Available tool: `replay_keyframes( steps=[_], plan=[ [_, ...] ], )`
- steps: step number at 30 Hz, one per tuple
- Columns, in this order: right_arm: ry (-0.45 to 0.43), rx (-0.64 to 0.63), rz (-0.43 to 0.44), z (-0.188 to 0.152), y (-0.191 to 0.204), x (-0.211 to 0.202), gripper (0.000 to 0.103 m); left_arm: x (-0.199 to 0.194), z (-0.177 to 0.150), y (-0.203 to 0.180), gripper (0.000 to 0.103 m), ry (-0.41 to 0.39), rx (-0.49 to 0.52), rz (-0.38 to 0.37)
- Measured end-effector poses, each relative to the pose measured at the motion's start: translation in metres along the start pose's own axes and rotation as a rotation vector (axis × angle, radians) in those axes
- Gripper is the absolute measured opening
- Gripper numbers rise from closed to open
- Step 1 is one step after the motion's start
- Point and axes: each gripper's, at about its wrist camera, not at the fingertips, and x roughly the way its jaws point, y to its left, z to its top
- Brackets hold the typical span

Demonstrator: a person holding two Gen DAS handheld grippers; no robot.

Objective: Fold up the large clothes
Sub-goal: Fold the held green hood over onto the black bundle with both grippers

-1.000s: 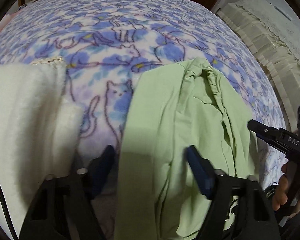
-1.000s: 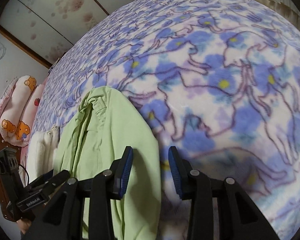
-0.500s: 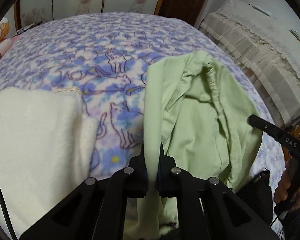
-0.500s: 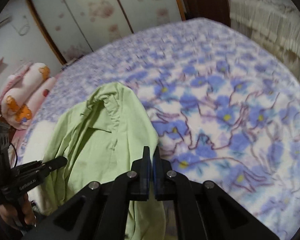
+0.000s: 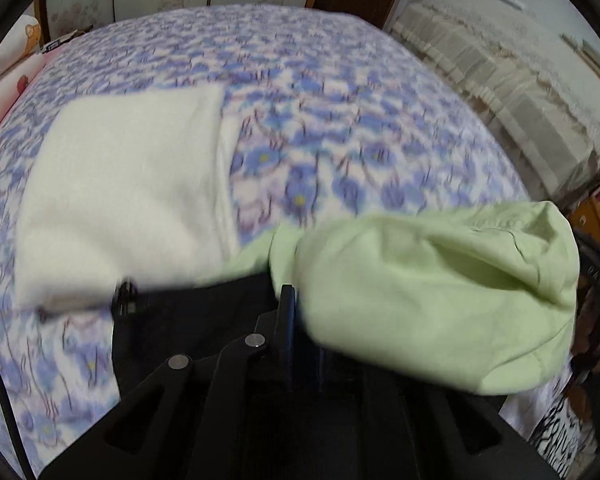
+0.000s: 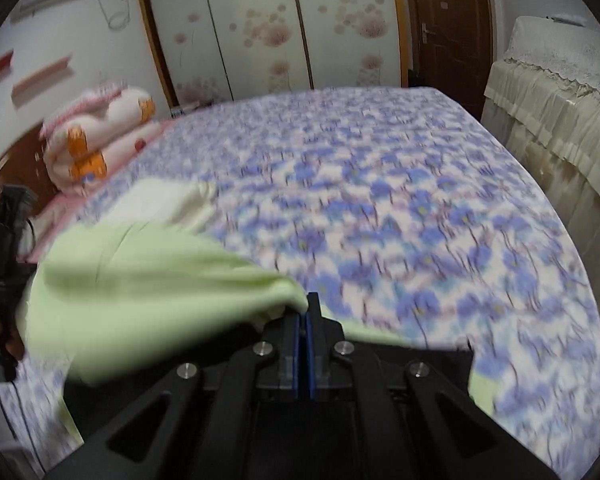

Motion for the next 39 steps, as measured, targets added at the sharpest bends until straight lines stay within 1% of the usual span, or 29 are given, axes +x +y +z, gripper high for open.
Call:
replay_keyframes(
  steps=[4,5,7,9,10,14,15,16,17,18,19,20,21,23,25,26,27,29,31,32,33,35,37,38,39],
  plan=[
    [0.073,-0.086,-0.084,-0.036,0.013,-0.002,0.004,0.009,-0.038,0.009,0.007,0.079,-0.024,0.039],
    [0.092,-0.107,-0.093,-0.043,0.016,-0.002,0.004,0.010,-0.047,0.012,0.008,0.096,-0.030,0.051],
    [0.138,-0.148,-0.129,-0.060,0.021,-0.002,0.004,0.012,-0.061,0.017,0.009,0.127,-0.045,0.060],
    [0.163,-0.167,-0.154,-0.073,0.022,-0.004,0.004,0.010,-0.074,0.022,0.011,0.145,-0.062,0.064],
    [0.181,-0.169,-0.154,-0.082,0.023,-0.007,0.004,0.007,-0.079,0.023,0.012,0.147,-0.069,0.057],
    [0.232,-0.134,-0.126,-0.105,0.021,-0.014,0.005,-0.002,-0.093,0.020,0.022,0.141,-0.083,0.022],
    [0.244,-0.122,-0.113,-0.110,0.020,-0.016,0.008,-0.004,-0.097,0.017,0.026,0.138,-0.091,0.007],
    [0.259,-0.099,-0.093,-0.117,0.019,-0.018,0.010,-0.007,-0.102,0.016,0.026,0.133,-0.098,-0.008],
    [0.267,-0.080,-0.077,-0.122,0.019,-0.021,0.017,-0.008,-0.107,0.013,0.028,0.127,-0.111,-0.037],
    [0.270,-0.047,-0.049,-0.127,0.018,-0.024,0.026,-0.007,-0.111,0.009,0.030,0.124,-0.121,-0.065],
    [0.268,-0.022,-0.026,-0.131,0.018,-0.026,0.030,-0.006,-0.113,0.005,0.031,0.119,-0.129,-0.094],
    [0.261,0.001,-0.006,-0.134,0.018,-0.028,0.037,-0.006,-0.116,0.002,0.035,0.112,-0.137,-0.123],
    [0.250,0.025,0.019,-0.136,0.019,-0.031,0.039,-0.003,-0.121,-0.003,0.038,0.098,-0.152,-0.165],
    [0.227,0.083,0.076,-0.140,0.021,-0.033,0.039,0.005,-0.128,-0.009,0.040,0.078,-0.184,-0.221],
    [0.208,0.141,0.127,-0.143,0.024,-0.031,0.039,0.020,-0.135,-0.012,0.041,0.071,-0.247,-0.285],
    [0.205,0.152,0.136,-0.143,0.025,-0.028,0.039,0.030,-0.138,-0.014,0.044,0.076,-0.283,-0.316],
    [0.202,0.158,0.139,-0.143,0.027,-0.024,0.039,0.041,-0.140,-0.014,0.050,0.083,-0.320,-0.349],
    [0.206,0.151,0.127,-0.142,0.033,-0.014,0.039,0.052,-0.145,-0.013,0.052,0.071,-0.377,-0.394],
    [0.218,0.148,0.108,-0.140,0.037,-0.001,0.039,0.057,-0.147,-0.016,0.055,0.045,-0.403,-0.427],
    [0.227,0.149,0.096,-0.140,0.039,0.006,0.039,0.058,-0.148,-0.016,0.059,0.027,-0.417,-0.449],
    [0.234,0.156,0.103,-0.140,0.041,0.013,0.039,0.059,-0.149,-0.016,0.064,0.016,-0.428,-0.466],
    [0.241,0.183,0.130,-0.141,0.041,0.020,0.039,0.062,-0.151,-0.016,0.067,-0.011,-0.456,-0.504],
    [0.229,0.227,0.190,-0.142,0.042,0.025,0.038,0.065,-0.151,-0.018,0.068,-0.030,-0.474,-0.524],
    [0.216,0.275,0.245,-0.144,0.042,0.026,0.027,0.066,-0.153,-0.018,0.068,-0.041,-0.483,-0.532],
    [0.218,0.303,0.281,-0.145,0.042,0.028,0.015,0.066,-0.152,-0.019,0.068,-0.049,-0.492,-0.539]
  ],
)
